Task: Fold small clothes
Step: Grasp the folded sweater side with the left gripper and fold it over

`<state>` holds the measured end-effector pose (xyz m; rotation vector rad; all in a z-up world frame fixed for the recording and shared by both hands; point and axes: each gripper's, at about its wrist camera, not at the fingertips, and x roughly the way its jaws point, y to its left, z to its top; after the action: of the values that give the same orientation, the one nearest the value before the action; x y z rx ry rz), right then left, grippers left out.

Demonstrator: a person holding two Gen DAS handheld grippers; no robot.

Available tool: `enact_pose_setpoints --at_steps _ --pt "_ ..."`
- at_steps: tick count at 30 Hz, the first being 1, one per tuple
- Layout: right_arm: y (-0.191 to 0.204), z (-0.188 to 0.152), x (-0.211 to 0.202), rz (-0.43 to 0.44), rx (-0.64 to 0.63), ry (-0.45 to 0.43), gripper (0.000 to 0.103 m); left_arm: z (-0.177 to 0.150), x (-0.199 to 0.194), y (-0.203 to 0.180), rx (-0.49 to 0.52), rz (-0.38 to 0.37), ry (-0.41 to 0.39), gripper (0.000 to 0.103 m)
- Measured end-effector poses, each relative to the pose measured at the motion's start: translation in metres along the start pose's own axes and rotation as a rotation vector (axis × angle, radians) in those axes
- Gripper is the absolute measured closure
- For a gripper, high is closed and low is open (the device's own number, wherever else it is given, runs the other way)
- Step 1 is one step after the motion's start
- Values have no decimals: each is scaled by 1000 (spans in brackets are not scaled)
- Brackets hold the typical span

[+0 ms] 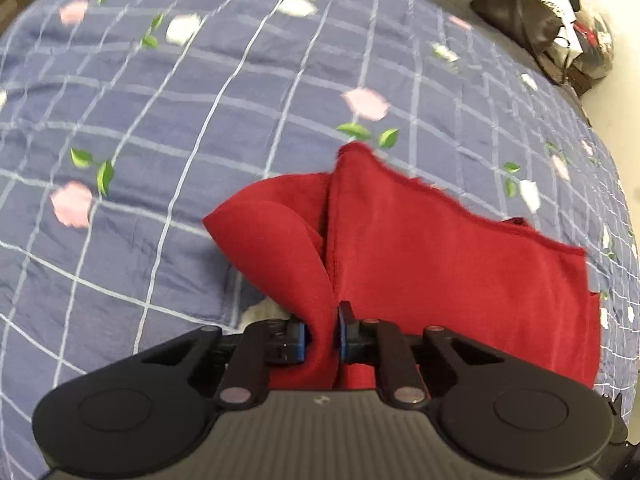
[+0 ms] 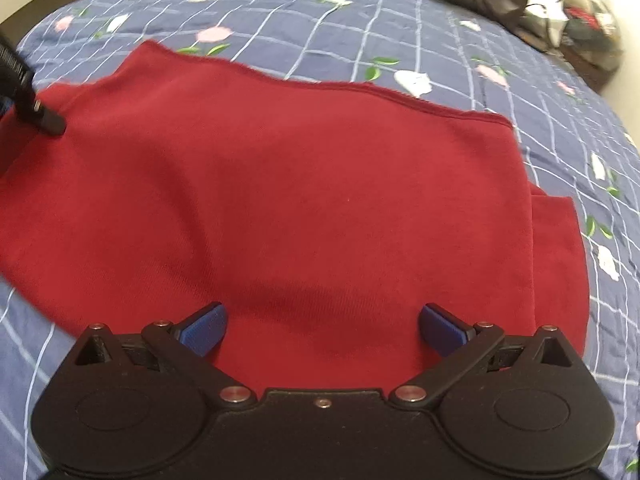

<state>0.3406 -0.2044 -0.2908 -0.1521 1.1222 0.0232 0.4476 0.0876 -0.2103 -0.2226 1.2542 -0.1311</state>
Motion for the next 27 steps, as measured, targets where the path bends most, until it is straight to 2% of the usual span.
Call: enact_pose_setpoints --at_steps 7,12,15,20,23,27 --pt "-33 -11 -41 16 29 -32 0 -1 -55 -86 87 -2 -61 90" --pt "-73 -33 -73 12 62 -60 0 -10 -60 -179 176 -54 -66 90" --pt "-103 -47 -86 -10 88 -64 0 -24 -43 -241 247 -74 -53 90" --pt "-161 -71 -96 -61 153 -54 0 -61 15 -322 344 -32 3 90" --pt "-192 -86 -97 -85 188 -38 0 -79 44 -349 360 14 43 90" --pt "-226 -107 -97 -101 231 -12 0 -95 62 -363 394 52 68 84"
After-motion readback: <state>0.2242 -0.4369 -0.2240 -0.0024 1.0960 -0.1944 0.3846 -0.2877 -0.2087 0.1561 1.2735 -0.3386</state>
